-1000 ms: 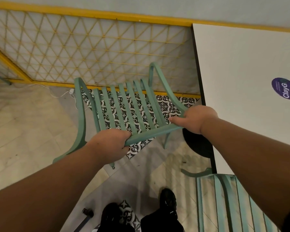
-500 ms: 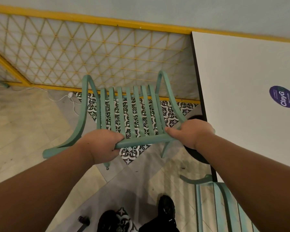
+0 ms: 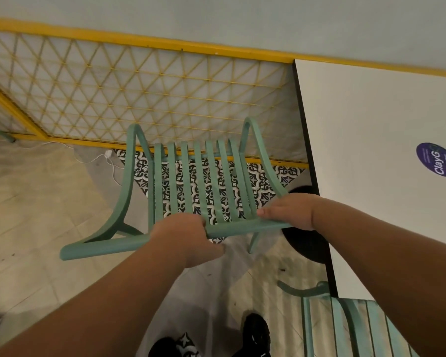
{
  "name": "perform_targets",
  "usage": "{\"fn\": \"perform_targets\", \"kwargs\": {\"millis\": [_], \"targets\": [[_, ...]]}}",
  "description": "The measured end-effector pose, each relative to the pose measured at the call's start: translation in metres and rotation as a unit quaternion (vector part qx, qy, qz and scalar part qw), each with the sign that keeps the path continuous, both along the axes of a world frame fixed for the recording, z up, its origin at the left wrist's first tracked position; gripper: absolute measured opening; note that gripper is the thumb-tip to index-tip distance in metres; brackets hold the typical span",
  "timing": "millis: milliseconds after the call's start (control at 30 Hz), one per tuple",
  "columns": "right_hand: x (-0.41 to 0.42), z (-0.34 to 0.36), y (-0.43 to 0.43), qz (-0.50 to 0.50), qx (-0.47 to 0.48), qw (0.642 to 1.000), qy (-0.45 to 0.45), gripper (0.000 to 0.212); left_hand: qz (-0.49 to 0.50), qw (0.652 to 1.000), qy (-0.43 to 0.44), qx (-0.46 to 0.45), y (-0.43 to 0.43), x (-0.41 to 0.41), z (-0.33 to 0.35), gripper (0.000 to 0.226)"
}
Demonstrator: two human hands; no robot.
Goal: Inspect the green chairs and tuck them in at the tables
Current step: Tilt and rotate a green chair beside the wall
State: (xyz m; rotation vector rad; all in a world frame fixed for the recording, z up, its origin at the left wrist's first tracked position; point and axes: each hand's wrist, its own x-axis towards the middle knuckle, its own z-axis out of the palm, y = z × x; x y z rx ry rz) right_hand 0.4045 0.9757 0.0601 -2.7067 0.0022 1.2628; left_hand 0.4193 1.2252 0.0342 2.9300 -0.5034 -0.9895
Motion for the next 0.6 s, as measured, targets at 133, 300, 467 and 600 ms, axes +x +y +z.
{"fn": "perform_targets", "kwargs": {"millis": [133,300,467,600], "targets": [[0.014,-0.012,-0.014,-0.107,0.028,0.994,0.025,0.06,-0.017,1.0,-0.002,-0.022,0.002,0.008,-0.004,0.03],[0.041,-0.046,-0.019,-0.15,-0.067,0.983,0.082,0.063,-0.06,0.998,0.016,-0.015,0.005,0.015,-0.006,0.028],[0.049,-0.057,-0.019,-0.102,-0.089,0.986,0.098,0.031,-0.074,0.997,0.007,-0.029,0.006,0.015,-0.008,0.023],[0.048,-0.058,-0.019,-0.102,-0.088,0.987,0.093,0.03,-0.083,0.996,-0.009,-0.035,0.008,0.016,-0.008,0.017]]}}
